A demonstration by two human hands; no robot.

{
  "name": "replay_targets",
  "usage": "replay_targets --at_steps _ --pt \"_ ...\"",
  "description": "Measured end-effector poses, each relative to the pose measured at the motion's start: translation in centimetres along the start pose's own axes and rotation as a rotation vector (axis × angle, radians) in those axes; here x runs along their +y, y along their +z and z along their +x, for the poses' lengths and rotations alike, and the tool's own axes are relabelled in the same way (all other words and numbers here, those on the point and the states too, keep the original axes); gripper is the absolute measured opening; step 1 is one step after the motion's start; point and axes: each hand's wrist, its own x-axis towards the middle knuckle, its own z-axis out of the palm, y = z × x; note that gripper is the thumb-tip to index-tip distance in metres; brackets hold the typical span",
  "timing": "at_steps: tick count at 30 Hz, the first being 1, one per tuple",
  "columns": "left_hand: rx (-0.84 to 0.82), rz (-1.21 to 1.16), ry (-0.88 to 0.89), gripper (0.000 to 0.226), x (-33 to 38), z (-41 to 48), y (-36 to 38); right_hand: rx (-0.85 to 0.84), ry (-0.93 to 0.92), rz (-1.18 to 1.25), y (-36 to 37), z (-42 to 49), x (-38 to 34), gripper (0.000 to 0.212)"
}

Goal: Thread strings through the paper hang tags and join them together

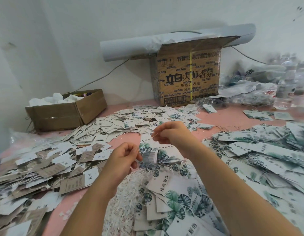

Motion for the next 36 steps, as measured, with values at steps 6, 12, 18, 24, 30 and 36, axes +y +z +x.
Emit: replay_targets --at_steps 6,12,18,24,30,36 --pt "0.08 0.098 -0.006 0.016 -2.3 0.2 1.4 0.07 0.184 0.698 -0.9 0.6 1.6 0.017" --pt "0.173 0.508 0.229 0.038 -4.8 0.5 2.9 0.247 0.146 -0.203 -0.3 0.5 4.3 0.01" --pt "0.094 0.619 0.194 0.067 -5.5 0.3 3.1 0.187 0.145 -0.412 0.3 0.8 5.4 0.034" --pt "0.067 0.591 0.194 0.059 -5.9 0.5 2.9 0.204 0.17 -0.307 0.2 1.2 5.4 0.019" --pt "0.091 0.398 0.227 0.046 -5.8 0.6 2.9 0.098 0.056 -0.024 -0.3 1.0 4.6 0.019" --pt "0.173 -0.081 0.141 0.034 -5.2 0.5 2.4 -0.243 0.022 -0.243 0.2 -0.1 3.4 0.024"
